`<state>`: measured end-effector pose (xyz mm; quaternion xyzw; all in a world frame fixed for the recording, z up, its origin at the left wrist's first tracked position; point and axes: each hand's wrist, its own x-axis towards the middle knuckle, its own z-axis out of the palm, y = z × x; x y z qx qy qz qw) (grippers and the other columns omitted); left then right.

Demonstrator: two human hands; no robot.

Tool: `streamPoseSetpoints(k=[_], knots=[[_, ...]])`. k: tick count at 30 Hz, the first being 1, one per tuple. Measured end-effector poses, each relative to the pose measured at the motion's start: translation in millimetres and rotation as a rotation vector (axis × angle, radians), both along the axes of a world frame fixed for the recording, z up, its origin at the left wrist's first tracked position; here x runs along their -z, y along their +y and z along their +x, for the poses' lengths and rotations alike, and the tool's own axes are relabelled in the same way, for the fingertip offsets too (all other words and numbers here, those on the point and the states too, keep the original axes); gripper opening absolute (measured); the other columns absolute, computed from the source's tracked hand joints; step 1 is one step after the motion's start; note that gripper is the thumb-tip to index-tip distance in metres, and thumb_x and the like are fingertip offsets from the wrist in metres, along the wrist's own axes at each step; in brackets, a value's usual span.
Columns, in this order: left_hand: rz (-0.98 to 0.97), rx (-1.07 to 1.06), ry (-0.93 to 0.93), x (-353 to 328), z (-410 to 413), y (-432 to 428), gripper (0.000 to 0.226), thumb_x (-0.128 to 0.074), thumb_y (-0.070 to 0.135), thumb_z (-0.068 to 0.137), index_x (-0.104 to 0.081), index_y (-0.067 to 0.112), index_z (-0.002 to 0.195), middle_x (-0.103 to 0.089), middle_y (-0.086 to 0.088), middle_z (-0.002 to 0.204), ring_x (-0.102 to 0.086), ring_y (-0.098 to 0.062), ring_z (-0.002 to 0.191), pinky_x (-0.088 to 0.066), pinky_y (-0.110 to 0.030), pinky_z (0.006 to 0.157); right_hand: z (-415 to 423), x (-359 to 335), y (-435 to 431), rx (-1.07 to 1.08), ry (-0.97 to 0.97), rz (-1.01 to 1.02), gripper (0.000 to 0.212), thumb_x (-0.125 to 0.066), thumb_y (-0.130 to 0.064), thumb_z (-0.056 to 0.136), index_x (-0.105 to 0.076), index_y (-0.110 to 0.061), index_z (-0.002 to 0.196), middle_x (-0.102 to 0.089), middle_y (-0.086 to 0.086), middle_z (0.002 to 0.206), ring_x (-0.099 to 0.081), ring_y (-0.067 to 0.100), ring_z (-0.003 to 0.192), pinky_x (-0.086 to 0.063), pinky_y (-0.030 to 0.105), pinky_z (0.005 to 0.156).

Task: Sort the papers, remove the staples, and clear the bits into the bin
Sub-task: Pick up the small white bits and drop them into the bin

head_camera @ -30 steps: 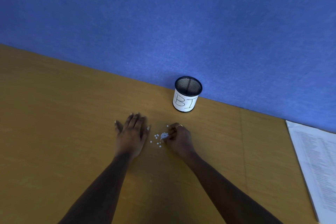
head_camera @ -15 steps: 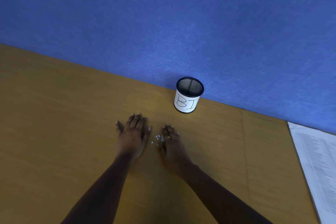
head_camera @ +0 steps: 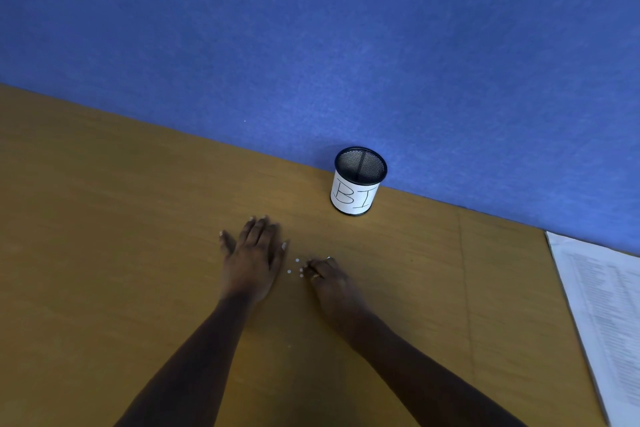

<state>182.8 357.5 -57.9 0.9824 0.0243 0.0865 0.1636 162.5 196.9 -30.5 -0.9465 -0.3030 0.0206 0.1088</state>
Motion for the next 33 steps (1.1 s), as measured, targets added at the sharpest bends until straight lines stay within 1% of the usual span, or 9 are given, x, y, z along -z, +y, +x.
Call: streamPoseSetpoints(k=[3,9,11,13,17,20,24,29,33], knots=[[0.003,0.002,0.004,-0.2,0.0,-0.6,0.075,-0.01,0.058,0.08,-0.048,0.02,0.133,-0.041,0.0,0.145,-0.027,-0.016,0.14,-0.012,-0.06,0.109,2.8,3.6,-4.9,-0.006,0.031,0.008,0.034,-0.039,-0.022,0.072,-0.073,-0.016,0.071,-0.069,-0.004,0.079,-0.067,0.011,0.072,-0.052,0.014,0.052],[-0.007,0.004,-0.003,-1.0,-0.7,-0.6,0.075,-0.011,0.058,0.08,-0.048,0.019,0.133,-0.042,0.0,0.145,-0.027,-0.017,0.14,-0.012,-0.061,0.108,4.8,-4.1,-2.2,0.044,0.013,0.093,0.024,-0.048,-0.016,0.068,-0.072,-0.012,0.068,-0.068,0.0,0.073,-0.066,0.015,0.07,-0.051,0.015,0.059],[0.002,0.003,0.01,-1.3,-0.7,-0.3,0.077,-0.008,0.059,0.079,-0.045,0.02,0.135,-0.039,0.001,0.147,-0.024,-0.016,0.141,-0.01,-0.059,0.11,6.4,-6.4,-1.9,0.116,0.122,0.204,0.03,-0.045,-0.01,0.072,-0.071,-0.001,0.084,-0.069,0.013,0.091,-0.063,0.024,0.089,-0.049,0.023,0.078],[0.0,0.002,0.011,-1.3,-0.3,-0.5,0.078,-0.007,0.059,0.079,-0.045,0.021,0.135,-0.038,0.002,0.147,-0.024,-0.015,0.141,-0.01,-0.059,0.11,8.7,-7.4,-2.7,0.249,0.199,0.317,0.033,-0.042,-0.004,0.076,-0.068,0.002,0.095,-0.067,0.017,0.101,-0.06,0.028,0.099,-0.045,0.029,0.086],[-0.012,0.0,-0.006,-0.8,0.1,-1.0,0.075,-0.01,0.057,0.08,-0.048,0.019,0.132,-0.042,0.0,0.144,-0.027,-0.017,0.14,-0.012,-0.059,0.109,13.7,-14.8,-2.7,0.48,0.293,0.553,0.024,-0.054,0.006,0.076,-0.072,0.001,0.091,-0.073,0.015,0.095,-0.066,0.02,0.084,-0.044,0.01,0.072],[0.002,0.0,-0.002,-1.0,-0.5,-0.8,0.077,-0.008,0.057,0.079,-0.047,0.019,0.133,-0.041,0.0,0.145,-0.026,-0.017,0.14,-0.012,-0.058,0.109,20.8,-20.0,-7.7,0.605,0.403,0.632,0.02,-0.061,0.002,0.078,-0.074,-0.001,0.093,-0.073,0.011,0.094,-0.06,0.005,0.069,-0.038,-0.004,0.059],[-0.002,0.001,-0.004,-0.9,-0.2,-0.6,0.075,-0.01,0.057,0.08,-0.048,0.019,0.132,-0.042,0.0,0.145,-0.027,-0.017,0.14,-0.012,-0.059,0.109,28.2,-23.0,-17.4,0.776,0.634,0.877,0.015,-0.07,-0.008,0.077,-0.074,-0.007,0.091,-0.071,0.002,0.081,-0.056,0.001,0.063,-0.042,0.004,0.057],[0.017,0.001,0.001,-0.6,-0.3,-0.1,0.076,-0.008,0.057,0.08,-0.047,0.019,0.133,-0.041,0.001,0.145,-0.027,-0.017,0.14,-0.012,-0.058,0.109,49.4,-50.4,-22.4,0.792,0.81,1.282,0.012,-0.071,-0.002,0.072,-0.072,-0.013,0.071,-0.071,0.004,0.081,-0.065,0.015,0.083,-0.053,0.026,0.089],[0.006,0.003,-0.007,1.4,0.4,0.4,0.073,-0.011,0.055,0.081,-0.05,0.017,0.131,-0.044,-0.002,0.143,-0.03,-0.018,0.138,-0.014,-0.06,0.108,76.3,-89.2,-26.5,0.705,0.769,1.498,0.009,-0.064,0.004,0.079,-0.067,-0.004,0.08,-0.067,0.005,0.083,-0.063,0.01,0.08,-0.052,0.014,0.081]])
